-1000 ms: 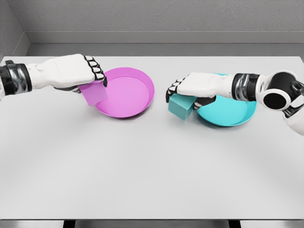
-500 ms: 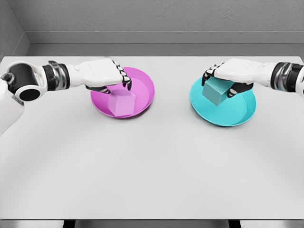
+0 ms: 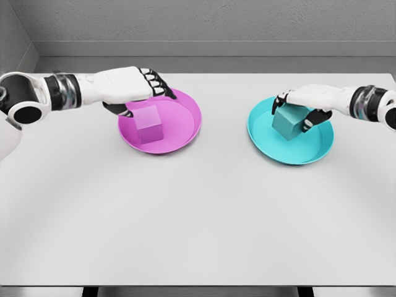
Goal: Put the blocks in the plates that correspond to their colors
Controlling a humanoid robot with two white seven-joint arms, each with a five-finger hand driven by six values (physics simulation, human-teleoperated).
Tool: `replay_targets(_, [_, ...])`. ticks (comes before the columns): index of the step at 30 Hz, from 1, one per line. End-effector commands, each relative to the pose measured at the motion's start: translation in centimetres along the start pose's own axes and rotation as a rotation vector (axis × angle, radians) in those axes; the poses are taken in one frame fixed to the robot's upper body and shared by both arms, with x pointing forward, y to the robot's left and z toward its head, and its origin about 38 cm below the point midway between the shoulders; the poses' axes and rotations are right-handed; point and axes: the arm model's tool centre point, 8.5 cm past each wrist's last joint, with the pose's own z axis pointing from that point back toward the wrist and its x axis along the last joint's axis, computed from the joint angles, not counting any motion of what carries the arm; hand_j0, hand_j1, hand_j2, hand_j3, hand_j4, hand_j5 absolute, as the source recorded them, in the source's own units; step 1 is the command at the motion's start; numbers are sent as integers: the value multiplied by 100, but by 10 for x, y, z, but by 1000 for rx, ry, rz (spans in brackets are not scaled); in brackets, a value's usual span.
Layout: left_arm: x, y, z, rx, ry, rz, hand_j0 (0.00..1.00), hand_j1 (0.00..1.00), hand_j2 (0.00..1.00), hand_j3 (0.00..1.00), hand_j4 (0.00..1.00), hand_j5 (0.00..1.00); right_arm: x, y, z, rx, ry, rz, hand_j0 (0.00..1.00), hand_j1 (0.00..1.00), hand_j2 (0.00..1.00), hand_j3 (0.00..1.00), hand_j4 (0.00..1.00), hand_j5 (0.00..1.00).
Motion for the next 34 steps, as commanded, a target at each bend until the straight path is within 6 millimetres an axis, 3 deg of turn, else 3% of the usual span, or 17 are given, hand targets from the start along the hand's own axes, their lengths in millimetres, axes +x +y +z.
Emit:
replay_targets(1, [-7,4,27,18,11,25,100,100,100,100,100,100,-4,5,-3,12,7,-14,43,43,43,43,43,43])
replay_targets(4, [-12,7,70,11,31,29,100,100,100,100,100,100,-10,7,-2,17,25,-28,44,44,44,44,44,44])
replay_targets(7, [-14,3,78,7,37,48,100,100,100,100,100,100,-14,9,-5,20,32,-41,45,45,45,45,45,45])
replay_targets(9, [-17,-6,91,1,48,89,100,100,100,100,100,100,-14,9,-10,19,63,-74,100,100,100,100,100,100])
replay_targets(14, [-19,-30,104,-15,60,176,100,100,100,100,100,100,-13,8,-11,17,61,-73,100,100,100,100,100,100])
replay_targets(18, [-26,-30,112,-2,85,191,100,100,100,100,100,100,-12,6,-9,12,58,-67,100,100,100,100,100,100])
replay_targets(22, [-29,-37,115,-16,99,203,100,100,100,100,100,100,-8,-13,1,-34,46,-37,100,100,100,100,100,100])
replay_targets(28, [-30,-48,121,-35,111,226,100,100,100,100,100,100,-9,-38,42,-107,67,29,100,100,100,100,100,100])
replay_targets(34, [-31,-49,122,-36,114,228,100,100,100,100,100,100,11,-53,68,-143,41,117,100,100,100,100,100,100])
